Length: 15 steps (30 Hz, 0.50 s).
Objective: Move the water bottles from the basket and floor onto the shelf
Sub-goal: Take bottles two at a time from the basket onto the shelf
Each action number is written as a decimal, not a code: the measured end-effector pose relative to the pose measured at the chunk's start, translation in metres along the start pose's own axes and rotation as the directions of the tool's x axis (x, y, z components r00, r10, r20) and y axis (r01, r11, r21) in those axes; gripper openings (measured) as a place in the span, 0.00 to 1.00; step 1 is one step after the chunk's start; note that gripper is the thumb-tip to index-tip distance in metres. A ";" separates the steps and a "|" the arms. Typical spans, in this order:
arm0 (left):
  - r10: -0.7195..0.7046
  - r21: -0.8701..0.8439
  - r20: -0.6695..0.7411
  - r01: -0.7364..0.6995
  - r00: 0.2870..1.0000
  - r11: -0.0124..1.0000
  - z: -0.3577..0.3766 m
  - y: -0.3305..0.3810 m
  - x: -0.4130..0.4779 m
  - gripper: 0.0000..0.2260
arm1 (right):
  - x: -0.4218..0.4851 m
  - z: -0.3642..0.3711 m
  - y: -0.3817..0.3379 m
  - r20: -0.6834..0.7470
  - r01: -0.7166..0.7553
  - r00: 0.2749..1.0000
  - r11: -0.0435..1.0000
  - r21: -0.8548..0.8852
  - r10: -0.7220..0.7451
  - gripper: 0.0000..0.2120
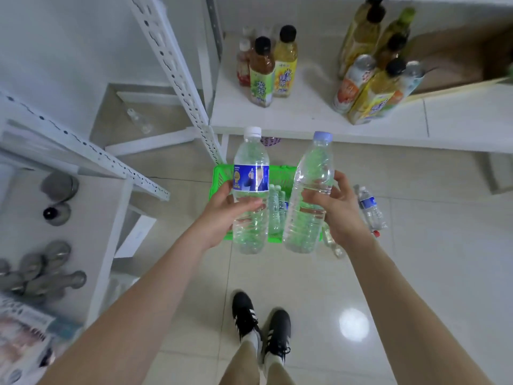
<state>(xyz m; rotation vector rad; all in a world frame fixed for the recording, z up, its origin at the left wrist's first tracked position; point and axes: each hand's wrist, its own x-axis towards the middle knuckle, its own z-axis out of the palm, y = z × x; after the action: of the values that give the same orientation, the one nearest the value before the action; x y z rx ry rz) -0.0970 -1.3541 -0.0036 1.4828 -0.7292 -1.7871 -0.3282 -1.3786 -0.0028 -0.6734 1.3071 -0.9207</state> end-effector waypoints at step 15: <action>0.388 0.055 0.016 -0.388 0.921 0.920 0.065 0.194 -0.067 0.34 | -0.048 0.024 -0.211 0.115 0.330 0.935 0.942 0.055 -0.334 0.31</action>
<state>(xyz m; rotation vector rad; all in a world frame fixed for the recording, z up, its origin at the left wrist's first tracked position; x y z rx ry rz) -0.1237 -1.4177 0.2009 1.2617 -1.0075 -1.4766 -0.3434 -1.4434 0.2042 -0.9287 1.0826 -1.1533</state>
